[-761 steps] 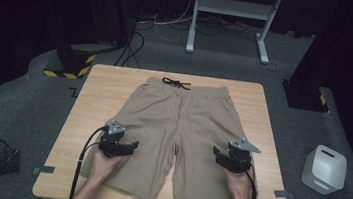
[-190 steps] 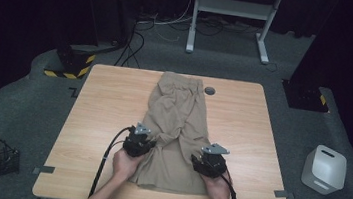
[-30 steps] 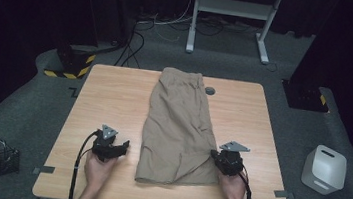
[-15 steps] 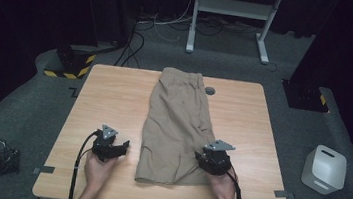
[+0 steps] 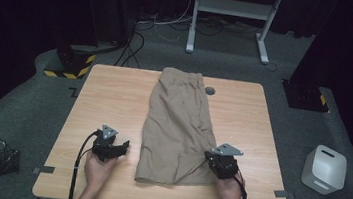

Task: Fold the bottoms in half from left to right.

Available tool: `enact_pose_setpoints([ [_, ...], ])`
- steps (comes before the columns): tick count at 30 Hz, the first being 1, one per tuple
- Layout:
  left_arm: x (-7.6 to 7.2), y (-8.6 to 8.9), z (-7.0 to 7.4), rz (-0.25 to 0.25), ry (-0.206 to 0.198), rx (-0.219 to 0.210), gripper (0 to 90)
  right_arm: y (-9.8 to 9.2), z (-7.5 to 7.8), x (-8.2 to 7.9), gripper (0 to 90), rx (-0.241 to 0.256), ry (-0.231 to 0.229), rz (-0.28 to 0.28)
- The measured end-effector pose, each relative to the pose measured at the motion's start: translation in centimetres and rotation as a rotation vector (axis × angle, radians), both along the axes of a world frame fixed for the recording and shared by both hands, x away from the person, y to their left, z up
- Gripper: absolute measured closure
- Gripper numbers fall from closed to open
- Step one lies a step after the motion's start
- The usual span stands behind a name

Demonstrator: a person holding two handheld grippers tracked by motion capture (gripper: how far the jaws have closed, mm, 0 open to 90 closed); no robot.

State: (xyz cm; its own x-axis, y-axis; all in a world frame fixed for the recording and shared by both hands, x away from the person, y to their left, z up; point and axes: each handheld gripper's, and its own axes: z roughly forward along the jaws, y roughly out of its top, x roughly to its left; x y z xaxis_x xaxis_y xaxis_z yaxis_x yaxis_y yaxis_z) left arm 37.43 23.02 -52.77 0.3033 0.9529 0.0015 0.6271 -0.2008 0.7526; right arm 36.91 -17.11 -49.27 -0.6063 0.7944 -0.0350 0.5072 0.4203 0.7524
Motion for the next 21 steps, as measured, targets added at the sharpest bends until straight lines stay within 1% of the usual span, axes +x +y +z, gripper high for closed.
enact_pose_setpoints([
  [2, 0.0, 0.0, 0.0, 0.000, 0.000, 0.000, 33.2, -0.4, -0.1, -0.1, 90.0, 0.008, 0.015, -0.008],
  [4, 0.0, 0.0, 0.0, 0.001, 0.001, 0.000, 33.2, -0.3, -0.3, -0.2, 89.5, 0.019, 0.021, -0.003],
  [6, 0.0, 0.0, 0.0, 0.001, 0.000, 0.000, 33.2, 0.3, -0.3, -0.1, 83.2, 0.023, 0.013, 0.011],
  [8, 0.0, 0.0, 0.0, 0.001, 0.000, 0.000, 33.2, 1.2, -0.5, 0.2, 74.6, 0.031, 0.027, 0.023],
  [9, 0.0, 0.0, 0.0, 0.001, 0.000, 0.000, 33.2, 1.8, -0.6, 0.5, 69.0, 0.021, 0.028, 0.021],
  [10, 0.0, 0.0, 0.0, 0.001, 0.000, 0.000, 33.2, 2.1, -0.7, 0.8, 66.5, 0.014, 0.028, 0.019],
  [11, 0.0, 0.0, 0.0, 0.001, 0.000, 0.000, 33.2, 2.6, -1.0, 1.2, 63.4, 0.004, 0.036, 0.019],
  [13, 0.0, 0.0, 0.0, 0.001, 0.000, 0.000, 33.2, 3.0, -1.3, 1.7, 60.4, 0.001, 0.067, 0.017],
  [14, 0.0, 0.0, 0.0, 0.001, 0.000, 0.000, 33.2, 3.3, -1.7, 2.0, 62.0, -0.017, 0.089, 0.020],
  [15, 0.0, 0.0, 0.0, 0.001, 0.000, 0.000, 33.2, 3.4, -2.0, 2.1, 67.8, -0.034, 0.098, 0.028],
  [16, 0.0, 0.0, 0.0, 0.001, 0.001, 0.000, 33.2, 3.5, -2.2, 2.0, 76.5, -0.040, 0.089, 0.035],
  [17, 0.0, 0.0, 0.0, 0.001, 0.000, 0.000, 33.2, 3.4, -2.2, 1.9, 82.7, -0.044, 0.087, 0.048],
  [18, 0.0, 0.0, 0.0, 0.001, 0.001, 0.000, 33.2, 3.4, -2.1, 1.9, 86.1, -0.048, 0.089, 0.056],
  [19, 0.0, 0.0, 0.0, 0.000, 0.001, 0.000, 33.2, 3.3, -2.0, 1.8, 87.6, -0.053, 0.086, 0.060],
  [21, 0.0, 0.0, 0.0, 0.001, 0.000, 0.000, 33.2, 3.1, -1.9, 1.5, 88.3, -0.055, 0.074, 0.062],
])
